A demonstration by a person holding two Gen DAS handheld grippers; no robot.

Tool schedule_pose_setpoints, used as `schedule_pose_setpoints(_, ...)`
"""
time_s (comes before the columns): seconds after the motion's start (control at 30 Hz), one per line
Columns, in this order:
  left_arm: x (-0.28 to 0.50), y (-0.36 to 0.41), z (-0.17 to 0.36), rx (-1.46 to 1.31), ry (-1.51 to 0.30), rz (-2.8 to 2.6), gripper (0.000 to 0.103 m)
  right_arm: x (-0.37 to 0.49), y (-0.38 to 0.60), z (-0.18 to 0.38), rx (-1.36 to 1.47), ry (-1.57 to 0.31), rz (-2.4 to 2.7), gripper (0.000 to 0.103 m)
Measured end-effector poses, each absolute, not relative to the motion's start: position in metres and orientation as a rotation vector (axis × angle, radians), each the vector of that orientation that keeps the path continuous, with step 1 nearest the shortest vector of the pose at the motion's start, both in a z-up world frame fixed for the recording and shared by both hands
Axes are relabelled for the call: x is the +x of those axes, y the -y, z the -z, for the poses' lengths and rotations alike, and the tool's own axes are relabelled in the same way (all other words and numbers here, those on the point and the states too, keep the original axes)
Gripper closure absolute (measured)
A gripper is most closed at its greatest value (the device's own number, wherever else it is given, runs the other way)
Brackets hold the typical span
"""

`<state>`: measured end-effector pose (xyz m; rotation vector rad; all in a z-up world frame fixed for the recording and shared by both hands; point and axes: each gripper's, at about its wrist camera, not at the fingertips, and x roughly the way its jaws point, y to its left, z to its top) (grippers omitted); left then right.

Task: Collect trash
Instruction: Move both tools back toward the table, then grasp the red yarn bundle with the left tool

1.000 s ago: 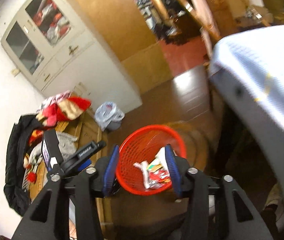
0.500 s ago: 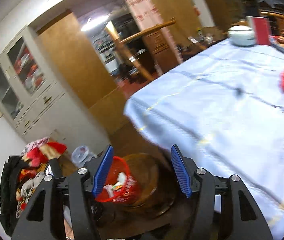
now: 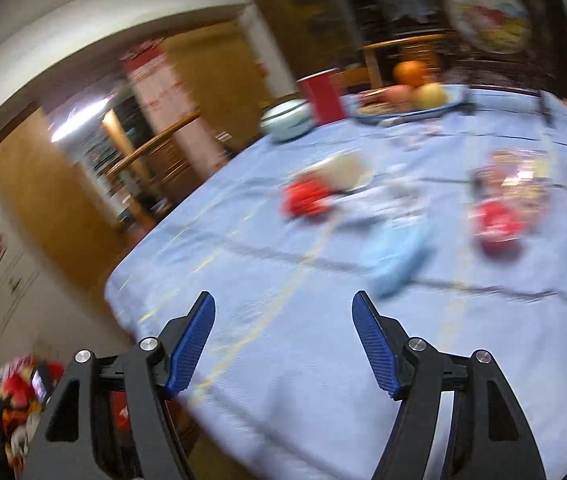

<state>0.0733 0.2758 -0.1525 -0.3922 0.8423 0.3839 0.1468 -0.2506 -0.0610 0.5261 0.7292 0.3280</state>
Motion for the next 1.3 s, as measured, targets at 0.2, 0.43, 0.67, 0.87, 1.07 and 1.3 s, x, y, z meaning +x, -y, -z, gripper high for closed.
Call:
schedule_pose_setpoints(0.2,0.104,-0.213,0.125,-0.247,-0.844,-0.262,0.009,0.172,0.320,0.072,0.564,-0.732,-0.212,0.025)
schedule_pose_setpoints(0.43,0.135,-0.138,0.102,-0.128,-0.845,-0.095,0.007,0.231,0.331,0.088,0.600,-0.800,-0.264,0.025)
schedule_pose_setpoints(0.67,0.144,-0.102,0.101,-0.050,-0.843,-0.039,0.007,0.290,0.277,0.076,0.530,-0.845,-0.418,0.025)
schedule_pose_setpoints(0.87,0.150,-0.098,0.098,-0.049,-0.846,-0.049,0.007,0.336,0.241,0.085,0.520,-0.887,-0.460,0.025)
schedule_pose_setpoints(1.07,0.152,-0.099,0.089,-0.055,-0.843,-0.056,0.007,0.356,0.214,0.095,0.612,-0.902,-0.735,0.039)
schedule_pose_setpoints(1.3,0.179,-0.067,0.063,-0.021,-0.827,0.023,0.007,0.292,0.217,0.025,0.401,-0.668,-0.850,0.031)
